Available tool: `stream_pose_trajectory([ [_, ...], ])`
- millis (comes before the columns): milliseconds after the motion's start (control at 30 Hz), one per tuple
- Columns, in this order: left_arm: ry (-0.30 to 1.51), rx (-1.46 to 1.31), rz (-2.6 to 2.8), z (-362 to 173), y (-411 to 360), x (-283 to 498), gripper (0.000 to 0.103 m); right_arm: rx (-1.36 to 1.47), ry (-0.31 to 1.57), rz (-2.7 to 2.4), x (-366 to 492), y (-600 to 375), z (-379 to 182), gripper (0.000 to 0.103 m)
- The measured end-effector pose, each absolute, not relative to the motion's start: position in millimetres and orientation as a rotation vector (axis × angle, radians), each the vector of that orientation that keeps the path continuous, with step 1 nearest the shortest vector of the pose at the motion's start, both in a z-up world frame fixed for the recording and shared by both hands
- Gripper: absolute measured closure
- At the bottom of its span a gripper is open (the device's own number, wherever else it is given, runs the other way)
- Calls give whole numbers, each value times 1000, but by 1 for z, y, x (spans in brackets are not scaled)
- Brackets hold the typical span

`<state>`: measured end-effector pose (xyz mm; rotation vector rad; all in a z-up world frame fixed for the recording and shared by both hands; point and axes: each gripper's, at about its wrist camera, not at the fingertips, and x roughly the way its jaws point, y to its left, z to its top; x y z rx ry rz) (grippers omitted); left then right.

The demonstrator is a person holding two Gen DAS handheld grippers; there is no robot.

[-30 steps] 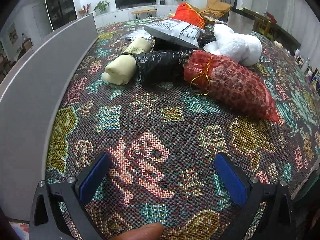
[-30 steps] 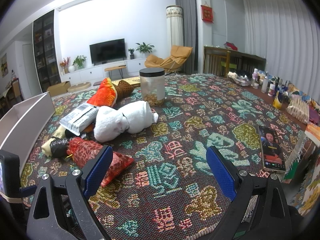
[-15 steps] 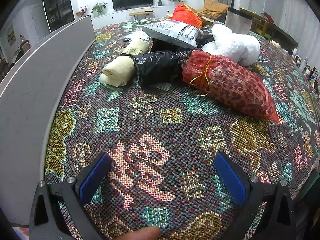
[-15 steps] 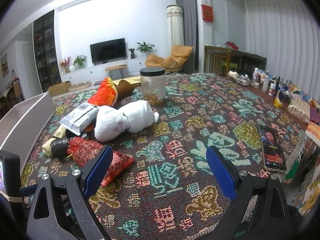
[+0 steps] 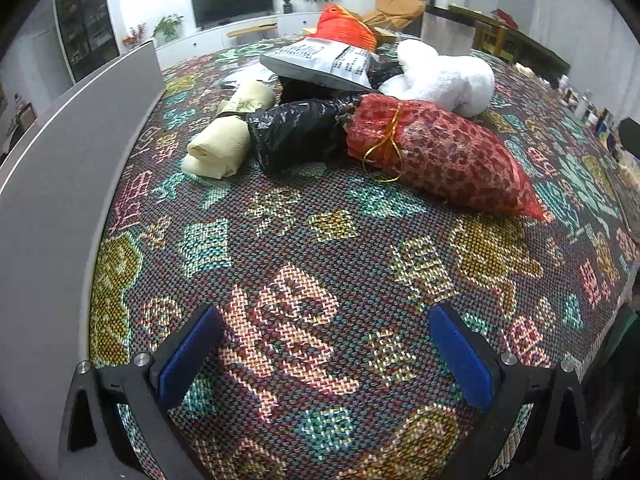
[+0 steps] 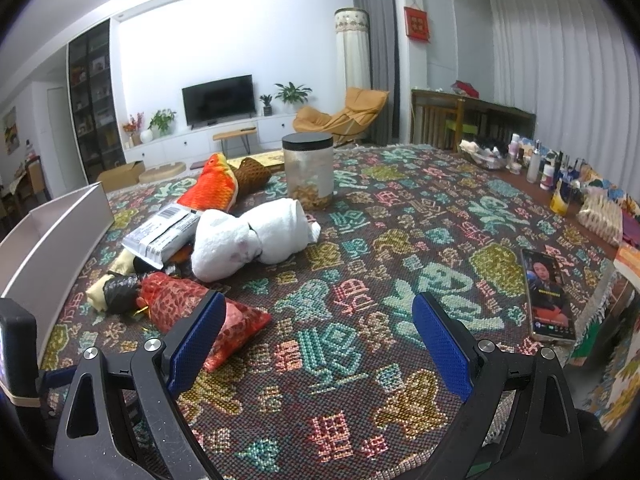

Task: Organize soft objects
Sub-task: 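Grasp the red mesh bag with the right tool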

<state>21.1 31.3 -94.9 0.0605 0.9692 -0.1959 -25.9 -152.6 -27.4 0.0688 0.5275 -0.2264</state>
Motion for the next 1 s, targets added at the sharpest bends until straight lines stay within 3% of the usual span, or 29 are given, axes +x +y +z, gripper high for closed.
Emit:
stream_pose_trajectory([
  [300, 942, 98, -247, -95, 37, 12, 0, 159, 684, 10, 0, -155, -37, 7],
  [633, 942, 118, -276, -94, 44, 3, 0, -446, 1055, 266, 111, -47, -101, 7],
  [733, 935, 124, -288, -93, 46, -2, 0, -323, 1067, 264, 118, -59, -97, 11],
  [767, 930, 122, -291, -94, 46, -4, 0, -287, 1068, 257, 117, -63, -97, 29],
  [800, 925, 122, -293, -93, 46, -6, 0, -278, 1065, 232, 113, -69, -94, 54],
  [833, 919, 120, -292, -93, 46, -7, 0, -258, 1064, 227, 109, -76, -91, 54],
  [900, 911, 114, -287, -94, 47, -10, 0, -128, 1082, 239, 98, -98, -81, 66],
  [1000, 902, 110, -283, -93, 48, -15, 0, 55, 1045, 195, 74, -129, -63, 65],
])
